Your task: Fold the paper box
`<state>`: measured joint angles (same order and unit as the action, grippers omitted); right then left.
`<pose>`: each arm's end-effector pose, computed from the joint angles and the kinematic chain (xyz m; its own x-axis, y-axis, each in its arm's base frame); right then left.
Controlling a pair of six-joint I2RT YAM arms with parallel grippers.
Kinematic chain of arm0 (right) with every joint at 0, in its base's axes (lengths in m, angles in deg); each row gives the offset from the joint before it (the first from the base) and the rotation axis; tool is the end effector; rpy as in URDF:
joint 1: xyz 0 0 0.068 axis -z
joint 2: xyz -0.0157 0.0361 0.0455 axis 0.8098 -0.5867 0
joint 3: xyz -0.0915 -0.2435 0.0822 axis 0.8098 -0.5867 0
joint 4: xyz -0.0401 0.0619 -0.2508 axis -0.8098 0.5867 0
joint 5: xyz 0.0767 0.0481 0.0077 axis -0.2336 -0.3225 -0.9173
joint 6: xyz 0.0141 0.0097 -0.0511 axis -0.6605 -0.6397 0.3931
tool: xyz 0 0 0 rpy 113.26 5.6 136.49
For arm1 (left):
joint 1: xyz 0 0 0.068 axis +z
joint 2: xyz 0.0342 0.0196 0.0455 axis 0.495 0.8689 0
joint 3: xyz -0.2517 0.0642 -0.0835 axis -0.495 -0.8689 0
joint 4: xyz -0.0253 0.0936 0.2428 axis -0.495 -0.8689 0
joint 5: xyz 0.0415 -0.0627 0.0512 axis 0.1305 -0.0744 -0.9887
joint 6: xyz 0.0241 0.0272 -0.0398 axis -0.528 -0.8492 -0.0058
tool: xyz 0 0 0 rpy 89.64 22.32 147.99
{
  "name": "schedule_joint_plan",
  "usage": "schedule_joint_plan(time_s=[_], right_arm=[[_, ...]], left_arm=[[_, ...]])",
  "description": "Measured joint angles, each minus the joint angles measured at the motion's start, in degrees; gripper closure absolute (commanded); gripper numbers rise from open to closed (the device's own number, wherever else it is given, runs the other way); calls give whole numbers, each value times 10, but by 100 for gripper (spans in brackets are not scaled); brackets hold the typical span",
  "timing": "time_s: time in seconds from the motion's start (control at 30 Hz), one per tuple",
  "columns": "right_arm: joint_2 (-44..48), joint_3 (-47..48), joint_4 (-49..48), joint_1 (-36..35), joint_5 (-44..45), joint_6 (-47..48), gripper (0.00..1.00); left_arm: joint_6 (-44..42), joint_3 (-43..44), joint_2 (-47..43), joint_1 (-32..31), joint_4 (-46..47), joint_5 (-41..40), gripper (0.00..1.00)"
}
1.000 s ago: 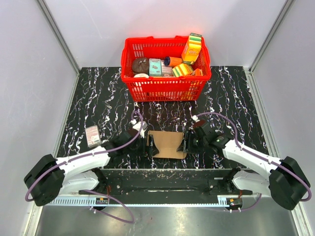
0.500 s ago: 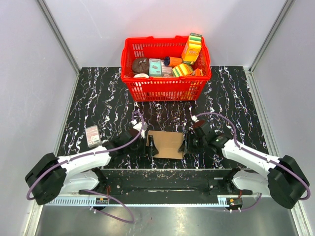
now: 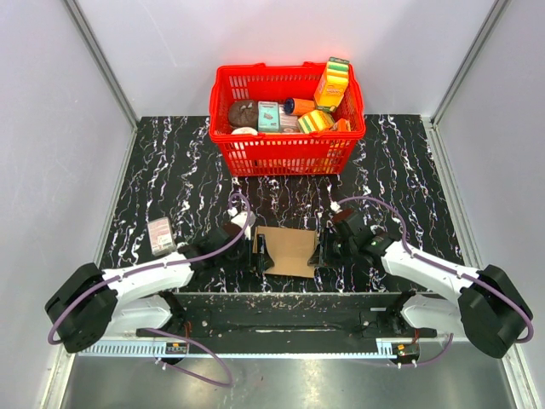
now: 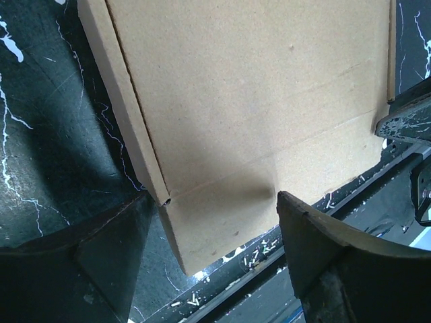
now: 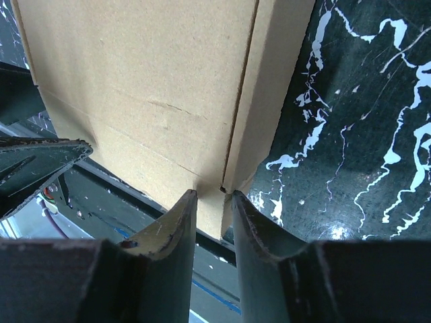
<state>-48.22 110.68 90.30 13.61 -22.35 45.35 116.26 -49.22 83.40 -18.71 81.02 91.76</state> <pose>0.1597 0.1469 0.1782 -0.9380 0.0648 -0.3406 -0.1444 0.8202 0.5536 0.1399 -0.1612 0.1640 -0.8475 -0.0105 -0.5306 0.3070 0.8059 -0.5063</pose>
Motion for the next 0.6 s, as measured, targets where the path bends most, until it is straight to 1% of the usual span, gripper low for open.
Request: schedule_joint_plan(time_s=[0.23,0.43,0.6], right_arm=[[0,-1,-2,0,1,1,67],[2,-4,-5,0,2,7,71],[3,-11,-16,0,5,14,73]], left_arm=[[-1,0,4,0,6,-3,22],[-9,-1,10,0,9,-6,23],[-14,-1,18,0,16,-9,24]])
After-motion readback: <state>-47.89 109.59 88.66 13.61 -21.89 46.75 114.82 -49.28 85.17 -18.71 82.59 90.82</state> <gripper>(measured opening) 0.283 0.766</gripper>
